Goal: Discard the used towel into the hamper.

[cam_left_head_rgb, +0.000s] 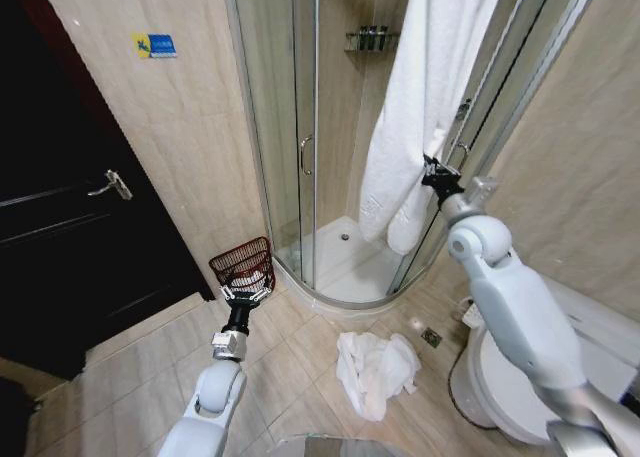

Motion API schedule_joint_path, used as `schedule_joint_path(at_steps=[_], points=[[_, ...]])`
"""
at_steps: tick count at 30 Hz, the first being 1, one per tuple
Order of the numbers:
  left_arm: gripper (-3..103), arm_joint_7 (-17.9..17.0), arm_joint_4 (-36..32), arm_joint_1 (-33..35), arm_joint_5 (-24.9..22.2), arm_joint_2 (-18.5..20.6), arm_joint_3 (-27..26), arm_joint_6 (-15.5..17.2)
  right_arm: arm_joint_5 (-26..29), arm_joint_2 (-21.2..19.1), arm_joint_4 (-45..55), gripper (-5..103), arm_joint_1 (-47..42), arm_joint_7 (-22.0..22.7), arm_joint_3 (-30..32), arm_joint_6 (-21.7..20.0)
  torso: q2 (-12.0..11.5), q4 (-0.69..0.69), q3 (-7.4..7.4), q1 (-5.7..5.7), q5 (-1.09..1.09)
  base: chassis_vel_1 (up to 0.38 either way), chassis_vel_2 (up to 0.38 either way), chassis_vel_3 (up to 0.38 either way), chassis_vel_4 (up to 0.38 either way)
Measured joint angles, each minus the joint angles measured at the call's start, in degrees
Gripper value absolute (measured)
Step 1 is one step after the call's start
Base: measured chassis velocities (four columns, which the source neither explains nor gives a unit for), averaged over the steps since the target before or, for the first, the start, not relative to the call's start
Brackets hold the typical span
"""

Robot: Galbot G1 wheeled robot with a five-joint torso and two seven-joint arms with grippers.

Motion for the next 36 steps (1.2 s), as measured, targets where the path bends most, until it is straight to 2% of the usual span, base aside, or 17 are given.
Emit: schedule_joint_path(at_steps=[11,19,24,36], points=[[100,0.16,0.67,-0.28,0.87,-0.27,0.63,-0.35,-2.48,1.73,3.49,2,-10.08,-1.27,4.15,0.90,0.00,0.01,0.00,0.00,0.00,0.000,0.000,0.000,0.000],[100,0.32,0.78,-0.45,0.91,-0.06,0.92,-0.63,-5.46,5.17,5.82,2,-19.26,-2.62,7.76,1.88,0.00,0.01,0.00,0.00,0.00,0.000,0.000,0.000,0.000],[100,0.38,0.79,-0.46,0.95,0.08,1.05,-0.91,-9.57,7.78,5.91,2,-25.21,-4.92,10.02,4.15,0.00,0.00,0.00,0.00,0.00,0.000,0.000,0.000,0.000],[100,0.54,0.84,-0.41,1.40,0.09,1.33,-1.55,-13.49,10.62,9.06,2,-31.26,-5.51,11.43,5.44,0.00,0.01,0.01,0.00,0.01,0.000,0.000,0.000,0.000]])
